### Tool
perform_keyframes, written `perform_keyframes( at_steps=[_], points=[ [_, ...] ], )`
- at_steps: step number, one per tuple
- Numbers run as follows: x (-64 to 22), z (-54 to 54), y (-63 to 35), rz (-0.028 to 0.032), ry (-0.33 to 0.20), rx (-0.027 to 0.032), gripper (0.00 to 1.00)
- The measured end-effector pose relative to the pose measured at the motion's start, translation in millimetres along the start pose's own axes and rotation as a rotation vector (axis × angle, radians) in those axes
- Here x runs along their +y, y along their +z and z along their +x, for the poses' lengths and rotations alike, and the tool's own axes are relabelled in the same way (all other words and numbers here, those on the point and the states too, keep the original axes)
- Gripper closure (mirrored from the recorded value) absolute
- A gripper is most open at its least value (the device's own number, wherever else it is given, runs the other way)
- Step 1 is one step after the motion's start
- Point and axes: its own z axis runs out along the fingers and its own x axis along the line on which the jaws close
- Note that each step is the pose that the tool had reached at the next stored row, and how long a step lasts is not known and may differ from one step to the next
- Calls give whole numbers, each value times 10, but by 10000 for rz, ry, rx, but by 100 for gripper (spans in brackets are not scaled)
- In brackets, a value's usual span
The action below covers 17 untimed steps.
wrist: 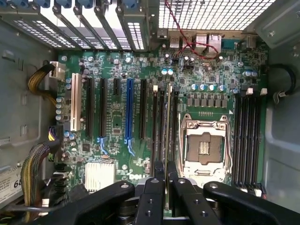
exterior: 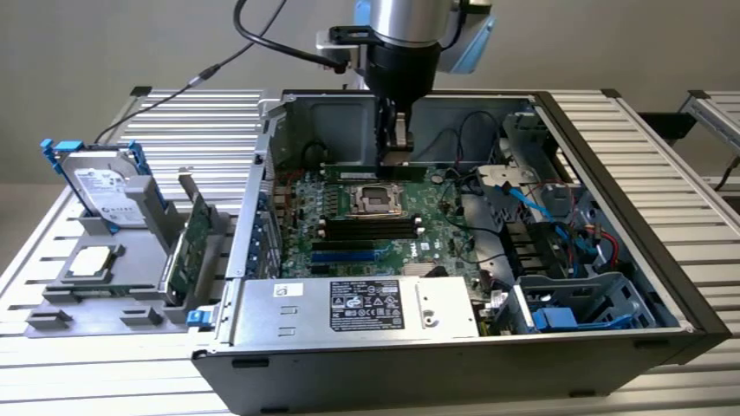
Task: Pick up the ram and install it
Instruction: 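Insert the ram into the slot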
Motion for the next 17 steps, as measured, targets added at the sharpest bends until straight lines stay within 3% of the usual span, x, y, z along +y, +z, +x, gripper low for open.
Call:
perform_keyframes(
  at_steps=[11,17],
  points=[
    [-12,-5,199,111,8,-3,86],
    [-19,-8,309,123,8,-2,86]
  ],
)
